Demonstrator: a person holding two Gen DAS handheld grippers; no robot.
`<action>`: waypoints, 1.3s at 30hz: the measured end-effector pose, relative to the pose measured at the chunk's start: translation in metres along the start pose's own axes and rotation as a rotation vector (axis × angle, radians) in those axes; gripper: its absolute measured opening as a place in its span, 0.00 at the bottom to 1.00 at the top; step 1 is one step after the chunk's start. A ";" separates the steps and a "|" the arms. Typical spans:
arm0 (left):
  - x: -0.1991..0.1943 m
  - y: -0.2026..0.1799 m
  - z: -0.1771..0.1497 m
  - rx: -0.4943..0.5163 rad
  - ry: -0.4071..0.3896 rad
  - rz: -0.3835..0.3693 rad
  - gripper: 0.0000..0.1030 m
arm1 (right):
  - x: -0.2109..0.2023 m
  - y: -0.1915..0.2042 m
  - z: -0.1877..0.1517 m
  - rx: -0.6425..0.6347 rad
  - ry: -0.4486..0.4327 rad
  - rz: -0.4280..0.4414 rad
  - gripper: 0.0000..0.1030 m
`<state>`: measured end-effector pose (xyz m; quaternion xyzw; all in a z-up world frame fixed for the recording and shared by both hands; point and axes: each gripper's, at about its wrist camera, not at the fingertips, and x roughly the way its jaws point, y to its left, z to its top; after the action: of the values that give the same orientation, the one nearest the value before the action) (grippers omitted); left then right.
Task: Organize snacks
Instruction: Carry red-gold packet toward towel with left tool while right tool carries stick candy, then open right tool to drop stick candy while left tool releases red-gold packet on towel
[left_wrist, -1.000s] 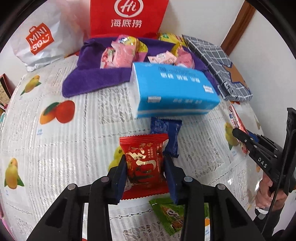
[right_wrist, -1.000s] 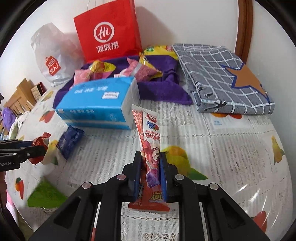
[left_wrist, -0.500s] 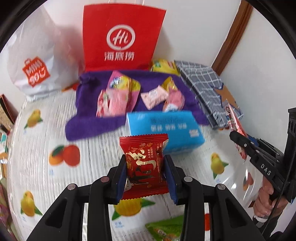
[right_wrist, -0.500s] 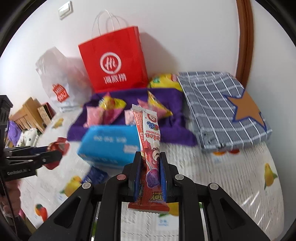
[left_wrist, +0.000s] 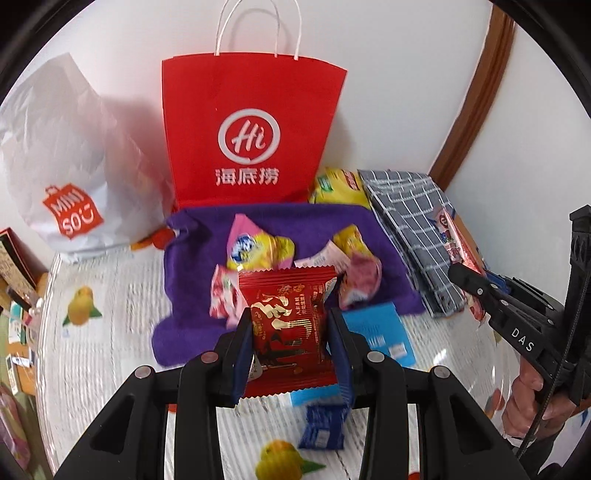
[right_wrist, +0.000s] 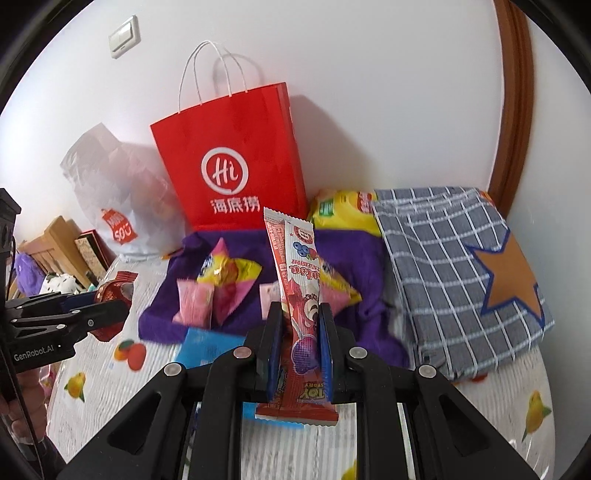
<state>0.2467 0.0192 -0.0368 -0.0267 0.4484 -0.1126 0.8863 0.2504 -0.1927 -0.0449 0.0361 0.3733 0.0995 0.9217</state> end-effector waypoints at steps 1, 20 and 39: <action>0.003 0.001 0.005 0.001 -0.002 0.000 0.35 | 0.002 0.001 0.003 -0.003 -0.001 -0.005 0.18; 0.061 0.023 0.065 -0.018 -0.001 -0.015 0.35 | 0.079 -0.007 0.062 -0.018 0.025 -0.029 0.18; 0.113 0.048 0.064 -0.060 0.078 -0.028 0.35 | 0.138 -0.016 0.052 -0.033 0.118 -0.039 0.18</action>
<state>0.3713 0.0374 -0.0944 -0.0551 0.4855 -0.1125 0.8652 0.3861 -0.1793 -0.1037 0.0078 0.4259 0.0895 0.9003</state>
